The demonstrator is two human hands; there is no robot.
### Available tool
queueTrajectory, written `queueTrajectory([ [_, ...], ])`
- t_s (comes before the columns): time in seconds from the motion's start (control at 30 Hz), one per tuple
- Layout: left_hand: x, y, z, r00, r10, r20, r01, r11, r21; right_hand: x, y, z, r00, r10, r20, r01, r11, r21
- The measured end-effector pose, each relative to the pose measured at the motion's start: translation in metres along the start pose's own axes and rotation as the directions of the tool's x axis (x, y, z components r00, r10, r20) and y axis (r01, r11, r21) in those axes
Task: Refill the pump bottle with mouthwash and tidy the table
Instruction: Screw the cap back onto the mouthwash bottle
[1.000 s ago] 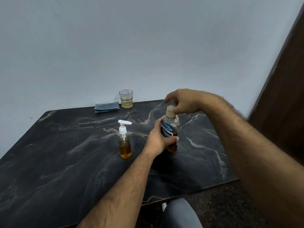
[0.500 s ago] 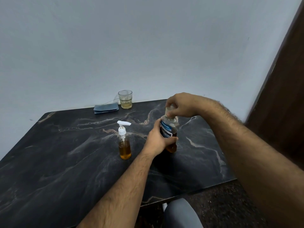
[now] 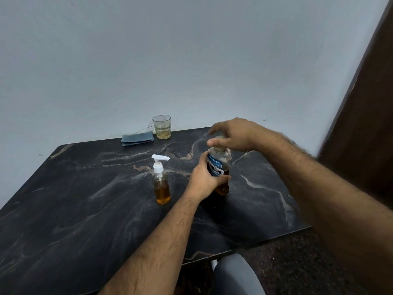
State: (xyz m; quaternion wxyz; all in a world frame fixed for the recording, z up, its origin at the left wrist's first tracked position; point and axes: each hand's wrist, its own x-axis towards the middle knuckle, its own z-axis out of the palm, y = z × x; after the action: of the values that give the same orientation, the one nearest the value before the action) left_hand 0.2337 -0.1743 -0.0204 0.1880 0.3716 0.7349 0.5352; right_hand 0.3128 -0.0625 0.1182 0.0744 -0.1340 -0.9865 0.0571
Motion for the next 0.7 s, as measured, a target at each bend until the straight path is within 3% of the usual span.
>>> queueTrajectory([
  [0.1, 0.0, 0.0, 0.0, 1.0, 0.004, 0.002, -0.004, 1.0, 0.003, 0.003, 0.002, 0.004, 0.999, -0.039, -0.008, 0.039, 0.999, -0.034],
  [0.33, -0.002, -0.001, 0.002, 1.0, 0.008, -0.03, -0.008, 1.0, 0.005, 0.004, -0.008, 0.033, 0.952, 0.016, -0.307, -0.085, 0.973, -0.213],
  [0.7, -0.01, 0.003, 0.004, 0.995, -0.01, -0.096, 0.01, 1.0, -0.005, 0.001, -0.021, 0.04, 0.919, 0.132, -0.371, -0.205, 0.965, -0.165],
])
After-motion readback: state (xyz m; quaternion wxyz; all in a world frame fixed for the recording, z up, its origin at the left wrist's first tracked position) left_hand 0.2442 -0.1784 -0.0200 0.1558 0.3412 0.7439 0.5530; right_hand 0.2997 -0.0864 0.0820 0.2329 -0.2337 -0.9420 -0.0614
